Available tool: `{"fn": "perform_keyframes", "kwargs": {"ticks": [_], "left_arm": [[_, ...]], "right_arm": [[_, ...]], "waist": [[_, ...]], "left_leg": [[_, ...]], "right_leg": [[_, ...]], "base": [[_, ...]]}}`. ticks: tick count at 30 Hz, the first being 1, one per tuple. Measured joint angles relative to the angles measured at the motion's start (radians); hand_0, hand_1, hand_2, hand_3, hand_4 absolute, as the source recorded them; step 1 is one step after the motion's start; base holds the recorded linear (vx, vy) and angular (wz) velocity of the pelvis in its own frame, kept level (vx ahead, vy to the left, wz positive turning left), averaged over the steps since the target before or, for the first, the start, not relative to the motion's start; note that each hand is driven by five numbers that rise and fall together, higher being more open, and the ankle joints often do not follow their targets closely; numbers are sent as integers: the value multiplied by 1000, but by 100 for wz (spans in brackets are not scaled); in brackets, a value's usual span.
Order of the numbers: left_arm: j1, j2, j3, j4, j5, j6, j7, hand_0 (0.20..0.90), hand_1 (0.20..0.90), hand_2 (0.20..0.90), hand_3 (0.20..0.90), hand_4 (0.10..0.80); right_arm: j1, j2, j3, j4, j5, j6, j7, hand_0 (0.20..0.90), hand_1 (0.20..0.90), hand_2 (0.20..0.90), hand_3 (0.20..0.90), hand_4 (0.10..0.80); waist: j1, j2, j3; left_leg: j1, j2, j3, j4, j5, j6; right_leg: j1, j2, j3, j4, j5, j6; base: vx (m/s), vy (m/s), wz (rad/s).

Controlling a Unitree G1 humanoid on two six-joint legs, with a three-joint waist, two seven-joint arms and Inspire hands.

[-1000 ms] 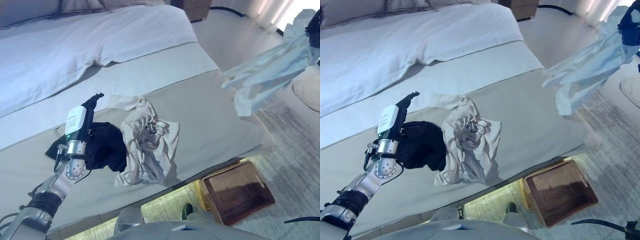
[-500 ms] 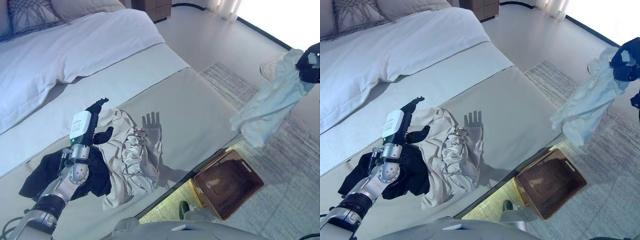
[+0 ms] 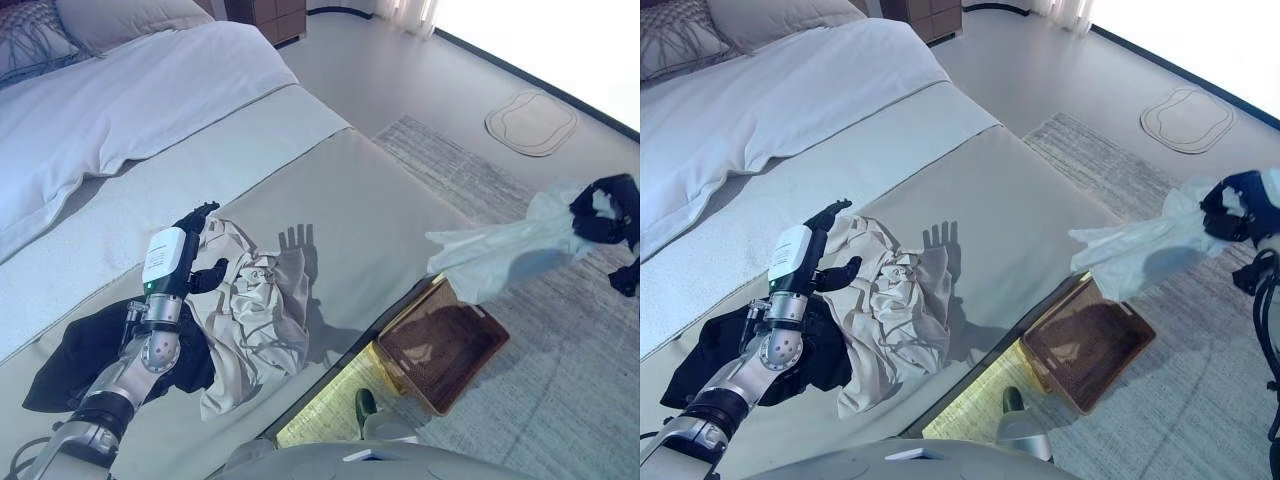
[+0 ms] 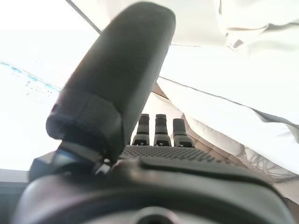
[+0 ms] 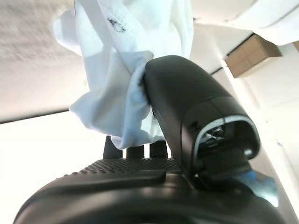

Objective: Pick up the clothes from the bed and place them into the basket

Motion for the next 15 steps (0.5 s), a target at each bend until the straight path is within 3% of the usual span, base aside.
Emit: {"fn": "perform_keyframes", "kwargs": {"ticks": [4,7,15], "left_arm": [[8,-4,0,-1,8,1,0,900,900,900,900,800],[22,-4,0,-1,9,2,0,900,900,900,900,800],[31,-10,-3,-1,9,3,0,900,900,900,900,800]], "right_arm": [[67,50,-3,2,0,24,28,300,300,300,200,100],[87,78,-3,49,2,40,35,300,300,300,200,100],[87,98,7,184,27,46,46,300,300,300,200,100]], "waist": [[0,6,-6],[-9,20,-29],[-9,41,-57]], "left_leg": [[-3,6,16,-4,-16,-11],[-20,8,18,-3,-10,-3],[-17,16,17,-1,9,-6]], "right_leg": [[-14,-1,15,0,-4,5],[-33,2,22,0,-1,2],[-32,19,23,0,8,-10]], "base": [[-47,-12,-12],[-53,-25,-6],[-56,-21,-2]]}}
